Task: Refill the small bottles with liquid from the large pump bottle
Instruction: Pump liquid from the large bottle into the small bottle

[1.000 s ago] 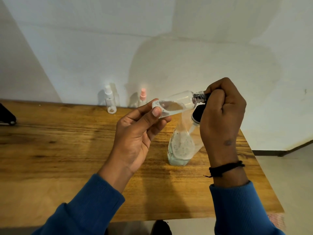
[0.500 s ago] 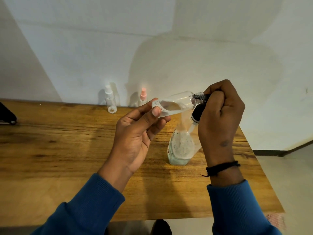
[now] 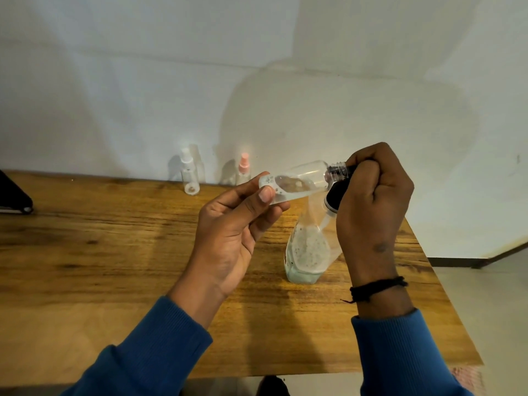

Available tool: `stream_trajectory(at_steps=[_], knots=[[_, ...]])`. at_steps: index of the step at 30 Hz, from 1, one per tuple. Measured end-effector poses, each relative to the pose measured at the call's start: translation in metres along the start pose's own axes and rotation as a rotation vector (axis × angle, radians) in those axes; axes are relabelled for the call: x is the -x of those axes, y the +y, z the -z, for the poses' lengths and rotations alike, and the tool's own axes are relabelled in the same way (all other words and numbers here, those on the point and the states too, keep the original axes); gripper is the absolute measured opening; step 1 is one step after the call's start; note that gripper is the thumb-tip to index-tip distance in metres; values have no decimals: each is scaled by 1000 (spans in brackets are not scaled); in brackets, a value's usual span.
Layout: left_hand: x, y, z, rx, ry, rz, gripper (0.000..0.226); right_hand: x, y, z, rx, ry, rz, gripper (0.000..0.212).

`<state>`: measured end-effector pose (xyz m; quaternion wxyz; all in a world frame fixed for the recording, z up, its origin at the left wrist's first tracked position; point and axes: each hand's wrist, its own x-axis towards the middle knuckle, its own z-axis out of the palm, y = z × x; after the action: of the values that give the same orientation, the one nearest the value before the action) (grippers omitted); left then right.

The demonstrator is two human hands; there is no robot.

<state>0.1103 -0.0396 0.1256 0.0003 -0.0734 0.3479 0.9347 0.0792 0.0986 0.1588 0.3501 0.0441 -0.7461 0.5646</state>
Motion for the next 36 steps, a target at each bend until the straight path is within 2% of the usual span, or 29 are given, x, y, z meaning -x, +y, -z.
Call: stream_trajectory(at_steps=[3, 10, 17, 21, 25, 36], knots=[[1, 0, -1, -2, -11, -3, 23, -3, -2, 3, 43, -9, 33, 28], [0, 0, 0, 5, 2, 1, 28, 1, 1, -1, -25, 20, 0, 28], [1, -1, -2, -7, -13, 1, 34, -3, -2, 4, 23, -4, 23, 28], [0, 0, -1, -5, -7, -12, 24, 0, 2, 0, -20, 12, -8, 29], [0, 0, 0, -10, -6, -4, 30, -3, 3, 1, 11, -5, 9, 26], [1, -2, -1, -8, -4, 1, 25, -3, 5, 2, 11, -11, 9, 26]])
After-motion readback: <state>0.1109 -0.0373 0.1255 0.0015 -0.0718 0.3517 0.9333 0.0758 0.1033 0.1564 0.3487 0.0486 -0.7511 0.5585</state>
